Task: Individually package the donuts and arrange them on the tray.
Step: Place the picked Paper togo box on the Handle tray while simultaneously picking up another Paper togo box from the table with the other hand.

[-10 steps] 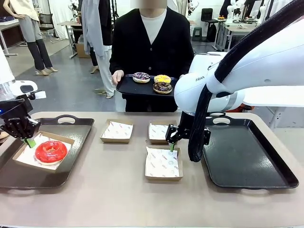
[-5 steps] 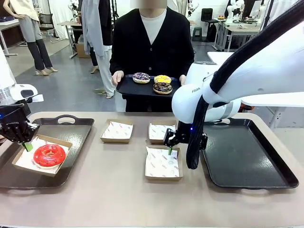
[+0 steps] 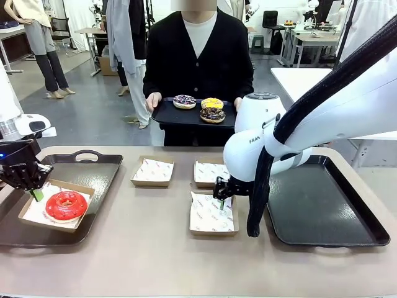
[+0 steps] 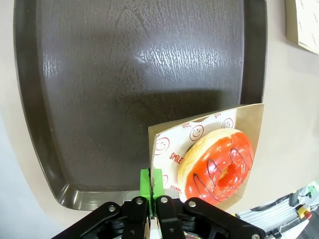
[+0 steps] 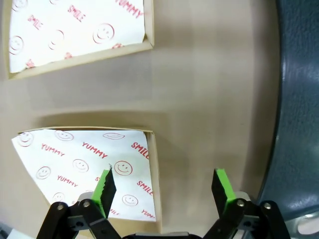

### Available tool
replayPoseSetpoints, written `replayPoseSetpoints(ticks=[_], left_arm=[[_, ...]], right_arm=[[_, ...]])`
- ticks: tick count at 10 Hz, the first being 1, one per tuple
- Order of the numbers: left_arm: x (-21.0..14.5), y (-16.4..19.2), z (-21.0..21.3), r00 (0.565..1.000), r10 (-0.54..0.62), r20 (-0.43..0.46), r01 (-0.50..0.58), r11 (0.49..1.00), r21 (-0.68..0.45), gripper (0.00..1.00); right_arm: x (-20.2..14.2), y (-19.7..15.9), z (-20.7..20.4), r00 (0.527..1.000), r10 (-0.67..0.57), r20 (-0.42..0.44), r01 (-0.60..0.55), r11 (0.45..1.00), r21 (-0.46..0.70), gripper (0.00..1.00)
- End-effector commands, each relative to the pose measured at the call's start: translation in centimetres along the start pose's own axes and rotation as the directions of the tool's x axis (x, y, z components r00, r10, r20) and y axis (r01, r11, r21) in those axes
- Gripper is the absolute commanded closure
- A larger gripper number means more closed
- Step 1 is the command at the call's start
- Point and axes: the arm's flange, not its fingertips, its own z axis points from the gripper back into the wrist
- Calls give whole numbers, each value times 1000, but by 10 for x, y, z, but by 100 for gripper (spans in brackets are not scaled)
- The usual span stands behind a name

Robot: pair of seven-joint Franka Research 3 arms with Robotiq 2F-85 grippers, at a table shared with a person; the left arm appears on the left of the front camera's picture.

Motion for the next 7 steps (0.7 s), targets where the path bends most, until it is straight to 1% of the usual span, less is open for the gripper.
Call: replayPoseSetpoints(ticks=[1, 5, 7], left_arm=[[4, -1, -2, 999, 35, 6, -35, 999, 32, 99], [10, 1, -11, 998, 53, -18, -52, 998, 34, 99], [13, 0, -14, 998, 60, -26, -59, 998, 38, 99]], right_arm=[[-7, 3, -4, 999, -28, 47, 29, 1000, -4, 0], [-16, 3, -7, 996, -41, 81, 41, 999, -1, 0], [-17, 2, -9, 995, -47, 83, 47, 999, 1, 0]])
